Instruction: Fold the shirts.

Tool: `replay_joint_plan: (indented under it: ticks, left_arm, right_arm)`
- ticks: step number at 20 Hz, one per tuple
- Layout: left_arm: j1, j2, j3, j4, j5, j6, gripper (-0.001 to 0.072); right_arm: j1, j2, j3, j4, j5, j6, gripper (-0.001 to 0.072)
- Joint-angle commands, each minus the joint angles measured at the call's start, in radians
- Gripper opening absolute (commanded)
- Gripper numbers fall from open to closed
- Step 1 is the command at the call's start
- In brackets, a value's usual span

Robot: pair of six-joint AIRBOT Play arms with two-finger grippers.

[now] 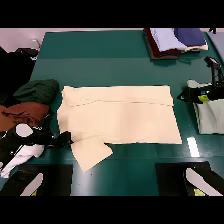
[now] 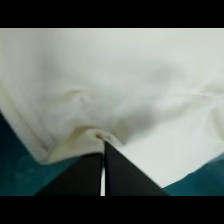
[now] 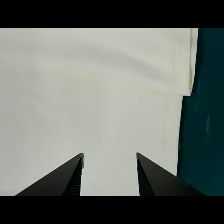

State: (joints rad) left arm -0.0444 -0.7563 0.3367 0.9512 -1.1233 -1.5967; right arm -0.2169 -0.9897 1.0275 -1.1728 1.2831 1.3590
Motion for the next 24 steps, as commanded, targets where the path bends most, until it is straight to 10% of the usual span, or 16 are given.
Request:
replay_joint_plan:
  ticks: [1,5,7,15,21,24]
  left_arm:
    - [0.001,0.003,0.015,-0.08,-0.059,0.08,0.0023]
    - [0.0,0.003,0.115,-0.007,-0.119,0.099,0.0022]
    - [0.001,0.003,0.142,-0.005,-0.121,0.113,0.0022]
    - [0.001,0.003,0.146,-0.003,-0.089,0.113,0.0023]
    - [0.001,0.021,0.195,0.069,-0.177,0.151,0.0021]
    - [0.001,0.151,0.207,0.153,-0.265,0.078,0.0021]
  right_arm:
    - [-0.04,0.001,-0.001,-0.011,0.091,-0.022,0.0389]
    - [-0.198,0.01,-0.124,-0.13,0.199,-0.035,0.0394]
    - [-0.307,0.005,-0.256,-0.166,0.209,-0.052,0.0578]
    - [-0.351,-0.154,-0.479,-0.031,0.088,-0.071,0.051]
    - [-0.124,-0.072,-0.402,-0.011,0.085,-0.085,0.0022]
    - [-0.088,0.061,-0.352,-0.116,0.182,-0.085,0.0017]
